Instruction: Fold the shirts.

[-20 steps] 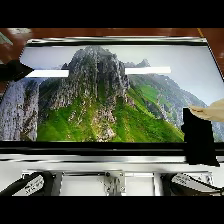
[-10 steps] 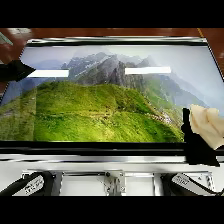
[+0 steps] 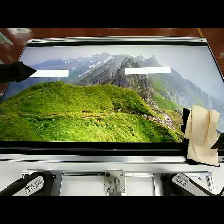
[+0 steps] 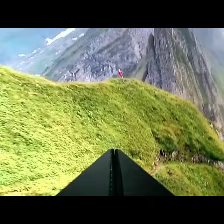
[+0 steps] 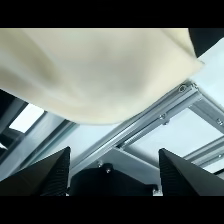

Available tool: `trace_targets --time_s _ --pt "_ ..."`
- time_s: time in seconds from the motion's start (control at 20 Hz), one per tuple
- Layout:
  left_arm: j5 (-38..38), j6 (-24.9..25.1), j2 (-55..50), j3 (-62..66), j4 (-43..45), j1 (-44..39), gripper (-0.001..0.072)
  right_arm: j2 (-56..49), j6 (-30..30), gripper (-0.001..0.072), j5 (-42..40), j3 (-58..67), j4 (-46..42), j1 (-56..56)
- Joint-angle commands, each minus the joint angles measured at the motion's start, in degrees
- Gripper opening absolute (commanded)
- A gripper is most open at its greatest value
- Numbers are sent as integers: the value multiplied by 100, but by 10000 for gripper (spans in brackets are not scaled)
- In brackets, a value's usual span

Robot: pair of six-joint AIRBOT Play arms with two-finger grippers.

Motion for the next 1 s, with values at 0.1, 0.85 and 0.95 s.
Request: trace_targets --time_s 0.1,0.85,0.95 --pt "-623 -638 -118 57 2024 -1008 36 494 -125 612 -2157 1209 3029 949" --pt "-1943 -1113 -1613 457 3405 -3056 701 -586 566 678 -1032 1329 1296 5517" --pt "-1886 -1110 -1615 455 3388 -3056 701 -586 566 678 -1032 1329 1296 5517"
